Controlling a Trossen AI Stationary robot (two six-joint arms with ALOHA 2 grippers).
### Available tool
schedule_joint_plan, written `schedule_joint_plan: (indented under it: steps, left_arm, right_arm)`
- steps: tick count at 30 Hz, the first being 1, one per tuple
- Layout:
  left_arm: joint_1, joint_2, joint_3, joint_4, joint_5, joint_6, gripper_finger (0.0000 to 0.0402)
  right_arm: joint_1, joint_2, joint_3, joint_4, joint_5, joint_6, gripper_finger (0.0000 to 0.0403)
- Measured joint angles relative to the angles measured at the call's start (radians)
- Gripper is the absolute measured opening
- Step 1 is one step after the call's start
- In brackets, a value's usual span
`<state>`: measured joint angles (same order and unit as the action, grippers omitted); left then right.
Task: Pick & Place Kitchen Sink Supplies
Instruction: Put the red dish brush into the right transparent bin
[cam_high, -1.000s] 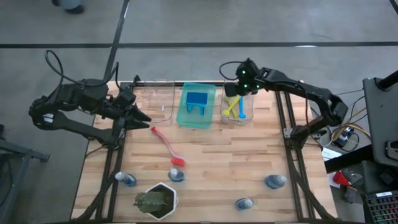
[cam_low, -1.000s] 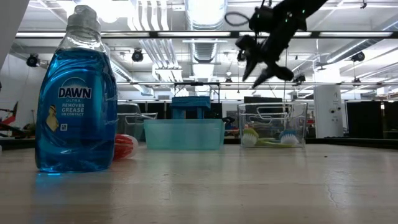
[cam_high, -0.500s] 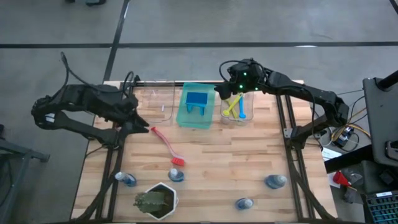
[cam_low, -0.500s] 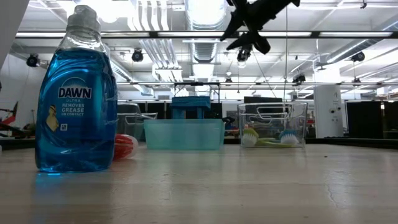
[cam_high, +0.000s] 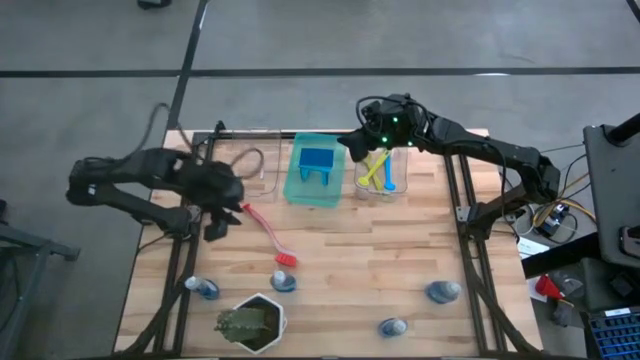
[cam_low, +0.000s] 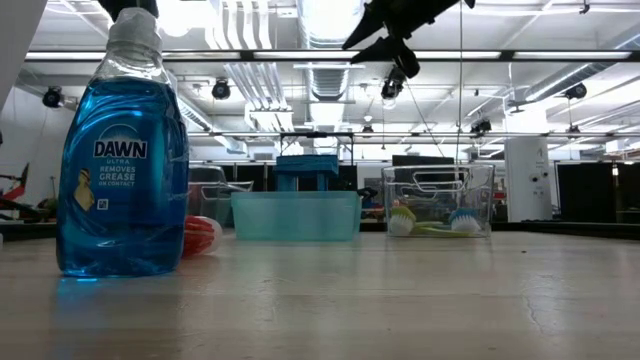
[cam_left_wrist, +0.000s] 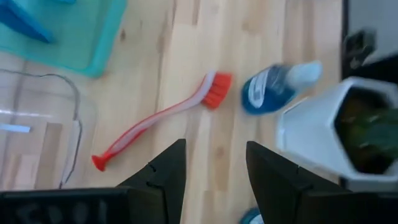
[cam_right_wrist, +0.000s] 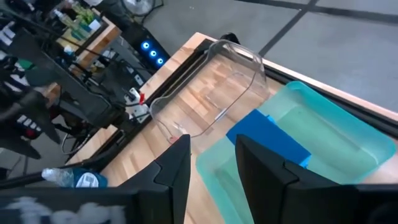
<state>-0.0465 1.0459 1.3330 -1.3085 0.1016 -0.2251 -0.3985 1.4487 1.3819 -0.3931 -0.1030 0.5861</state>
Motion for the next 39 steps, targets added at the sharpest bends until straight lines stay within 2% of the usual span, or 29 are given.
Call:
schedule_joint_plan:
  steps: [5,15,19,28,39]
  left_arm:
    - [0.000,0.048,-0.098,0.046,-0.012,0.126,0.0159]
    - [-0.001,0.133,-0.257,0.229,-0.143,0.409,0.0159]
    - [-0.001,0.172,-0.309,0.304,-0.142,0.495,0.0159]
    - [-0.001,0.285,-0.350,0.385,-0.158,0.655,0.0159]
    - [0.001,0.400,-0.366,0.476,-0.212,0.725,0.0159]
  right_arm:
    - [0.000,-0.002,0.000,0.003,-0.003,-0.009,0.0125]
    - [0.013,-0.019,-0.001,0.008,-0.013,-0.010,0.0130]
    - [0.022,-0.048,-0.001,0.008,-0.013,-0.010,0.0123]
    - [0.037,-0.119,-0.001,0.010,-0.008,-0.010,0.0110]
    - [0.054,-0.143,-0.002,0.009,-0.001,-0.010,0.0116]
